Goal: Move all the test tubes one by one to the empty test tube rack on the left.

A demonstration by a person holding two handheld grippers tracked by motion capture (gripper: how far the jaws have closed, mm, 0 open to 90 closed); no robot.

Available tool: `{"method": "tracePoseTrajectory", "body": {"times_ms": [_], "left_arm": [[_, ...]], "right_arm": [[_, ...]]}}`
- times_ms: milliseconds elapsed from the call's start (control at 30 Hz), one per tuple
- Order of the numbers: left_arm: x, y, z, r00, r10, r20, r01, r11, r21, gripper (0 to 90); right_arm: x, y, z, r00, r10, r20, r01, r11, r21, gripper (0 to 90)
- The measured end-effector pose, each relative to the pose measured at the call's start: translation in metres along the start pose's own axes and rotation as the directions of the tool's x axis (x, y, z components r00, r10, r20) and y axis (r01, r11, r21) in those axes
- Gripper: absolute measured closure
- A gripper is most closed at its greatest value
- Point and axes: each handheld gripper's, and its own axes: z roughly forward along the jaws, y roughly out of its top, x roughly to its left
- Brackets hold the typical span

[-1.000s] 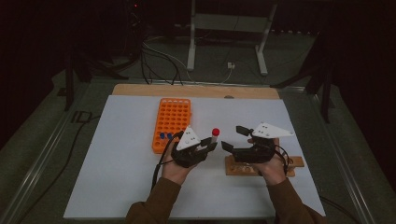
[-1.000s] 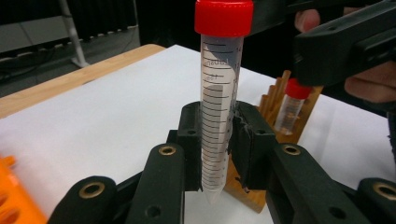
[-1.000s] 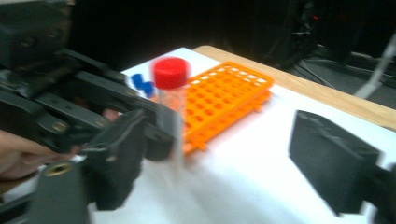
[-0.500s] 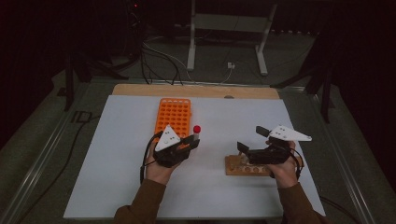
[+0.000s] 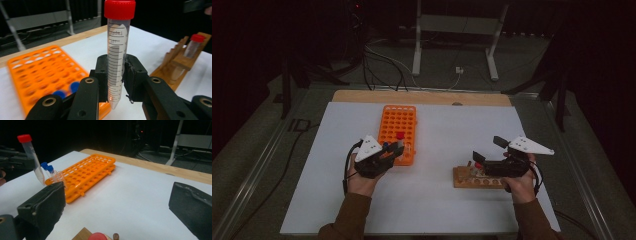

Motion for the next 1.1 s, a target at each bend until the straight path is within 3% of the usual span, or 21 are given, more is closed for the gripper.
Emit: {"method": "tracePoseTrajectory", "body": {"times_ms": [233, 500, 800, 1100], "left_arm": [[0.018, -0.008, -0.015, 0.9974, -0.026, -0.067, 0.025, 0.9997, -0.006, 74.7], [0.028, -0.010, -0.018, 0.9907, -0.026, -0.134, 0.025, 0.9996, -0.014, 74.8], [0.043, -0.014, -0.005, 0.9778, -0.048, -0.204, 0.049, 0.9988, -0.003, 74.7], [0.054, -0.022, 0.014, 0.9719, -0.057, -0.228, 0.064, 0.9976, 0.025, 74.8]], "right_arm": [[0.001, -0.001, 0.000, 1.0000, -0.004, 0.001, 0.004, 1.000, -0.001, 1.0], [0.002, -0.001, 0.000, 1.0000, -0.009, 0.000, 0.009, 1.000, -0.002, 1.0], [0.002, -0.001, -0.002, 1.0000, -0.008, 0.000, 0.008, 1.000, -0.004, 1.0], [0.002, -0.002, -0.001, 0.9999, -0.012, -0.007, 0.012, 1.000, -0.006, 1.0]]}}
